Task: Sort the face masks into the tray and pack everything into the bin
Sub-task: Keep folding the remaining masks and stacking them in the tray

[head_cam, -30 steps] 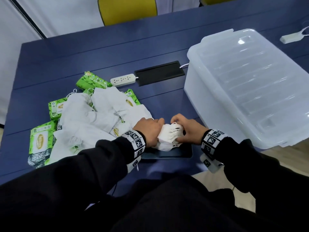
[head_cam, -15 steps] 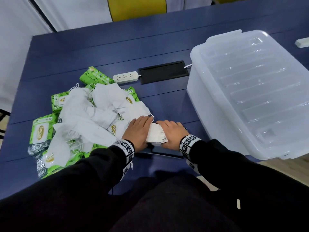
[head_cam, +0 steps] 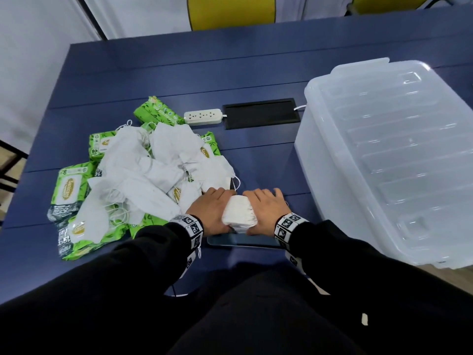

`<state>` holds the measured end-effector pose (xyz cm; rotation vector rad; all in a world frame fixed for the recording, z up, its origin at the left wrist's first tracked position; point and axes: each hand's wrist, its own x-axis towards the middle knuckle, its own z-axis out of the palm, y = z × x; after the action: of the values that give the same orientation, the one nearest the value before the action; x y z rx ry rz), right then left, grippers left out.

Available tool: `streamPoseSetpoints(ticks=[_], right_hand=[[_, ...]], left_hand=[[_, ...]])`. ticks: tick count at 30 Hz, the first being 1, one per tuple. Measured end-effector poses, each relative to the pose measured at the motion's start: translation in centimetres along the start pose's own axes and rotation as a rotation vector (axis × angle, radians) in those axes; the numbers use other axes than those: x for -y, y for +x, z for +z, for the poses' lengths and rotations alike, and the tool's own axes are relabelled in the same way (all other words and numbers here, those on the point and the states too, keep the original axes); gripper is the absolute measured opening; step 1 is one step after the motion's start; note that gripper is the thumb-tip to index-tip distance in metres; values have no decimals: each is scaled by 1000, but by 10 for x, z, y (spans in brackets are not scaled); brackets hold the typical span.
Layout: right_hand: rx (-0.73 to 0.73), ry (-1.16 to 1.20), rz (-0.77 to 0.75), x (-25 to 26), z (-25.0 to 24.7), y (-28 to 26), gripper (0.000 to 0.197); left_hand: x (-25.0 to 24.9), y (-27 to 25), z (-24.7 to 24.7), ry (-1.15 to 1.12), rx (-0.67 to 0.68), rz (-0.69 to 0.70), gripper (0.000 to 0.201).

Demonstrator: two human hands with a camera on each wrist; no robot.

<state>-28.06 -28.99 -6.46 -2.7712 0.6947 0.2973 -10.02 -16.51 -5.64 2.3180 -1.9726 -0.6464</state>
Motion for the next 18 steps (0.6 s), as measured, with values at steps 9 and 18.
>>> streamPoseSetpoints(ticks=[9, 18], right_hand=[[-13, 152, -87, 12, -12, 1, 124], [49, 7, -11, 12, -5, 4, 127]], left_hand=[[-2, -15, 5, -163, -41, -64, 137], [3, -28, 4, -314, -89, -71, 117]])
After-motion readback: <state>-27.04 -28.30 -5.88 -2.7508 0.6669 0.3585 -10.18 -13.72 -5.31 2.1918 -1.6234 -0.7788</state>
